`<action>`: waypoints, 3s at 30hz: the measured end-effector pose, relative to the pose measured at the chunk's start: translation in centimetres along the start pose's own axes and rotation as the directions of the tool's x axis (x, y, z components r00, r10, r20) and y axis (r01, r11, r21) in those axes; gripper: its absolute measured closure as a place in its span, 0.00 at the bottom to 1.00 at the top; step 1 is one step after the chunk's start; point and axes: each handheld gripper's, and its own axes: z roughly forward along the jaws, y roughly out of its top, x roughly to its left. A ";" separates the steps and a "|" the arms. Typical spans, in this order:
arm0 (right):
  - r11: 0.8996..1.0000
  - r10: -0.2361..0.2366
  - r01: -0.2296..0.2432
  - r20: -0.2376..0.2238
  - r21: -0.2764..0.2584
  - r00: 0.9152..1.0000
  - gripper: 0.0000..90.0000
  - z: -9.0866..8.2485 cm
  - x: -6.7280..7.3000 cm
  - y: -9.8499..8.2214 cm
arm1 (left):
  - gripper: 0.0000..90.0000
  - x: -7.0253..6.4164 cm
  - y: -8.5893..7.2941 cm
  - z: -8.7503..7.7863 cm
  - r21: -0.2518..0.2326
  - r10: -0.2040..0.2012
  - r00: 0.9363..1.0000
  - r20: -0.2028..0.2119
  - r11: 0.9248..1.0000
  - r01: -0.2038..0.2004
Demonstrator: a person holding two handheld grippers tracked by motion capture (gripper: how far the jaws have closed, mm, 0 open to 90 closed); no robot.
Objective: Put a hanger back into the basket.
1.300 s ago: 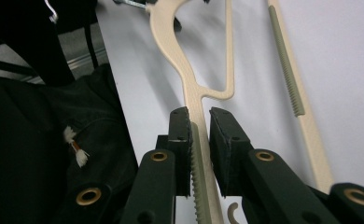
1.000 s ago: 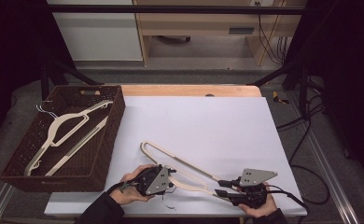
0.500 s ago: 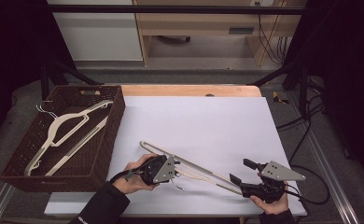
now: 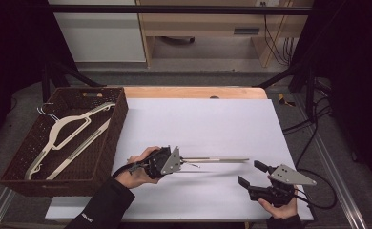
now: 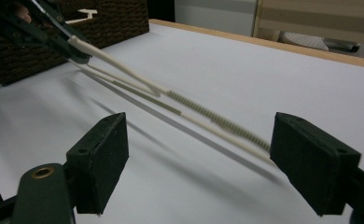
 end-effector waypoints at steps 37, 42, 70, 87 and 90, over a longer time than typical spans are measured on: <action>0.995 0.101 -0.102 0.097 0.013 0.990 0.03 0.9 -0.9 0.4 | 0.96 6.4 -0.1 -15.2 -0.227 -0.535 0.842 -0.065 0.830 0.510; 0.995 0.096 -0.097 0.111 0.008 0.989 0.03 1.0 -1.1 0.5 | 0.96 7.7 -0.7 -17.9 -0.228 -0.540 0.836 -0.095 0.829 0.510; 0.994 0.101 -0.104 0.108 0.026 0.989 0.02 1.3 -1.1 0.5 | 0.96 14.0 -12.4 -23.3 -0.146 -0.616 0.758 -0.214 0.788 0.598; 0.994 0.098 -0.102 0.098 0.036 0.990 0.02 1.6 -1.0 0.4 | 0.96 14.4 -19.8 -22.7 -0.055 -0.675 0.691 -0.260 0.725 0.687; 0.995 0.091 -0.095 0.092 0.036 0.992 0.02 1.7 -1.0 0.3 | 0.96 14.3 -20.9 -22.7 -0.041 -0.687 0.677 -0.266 0.709 0.704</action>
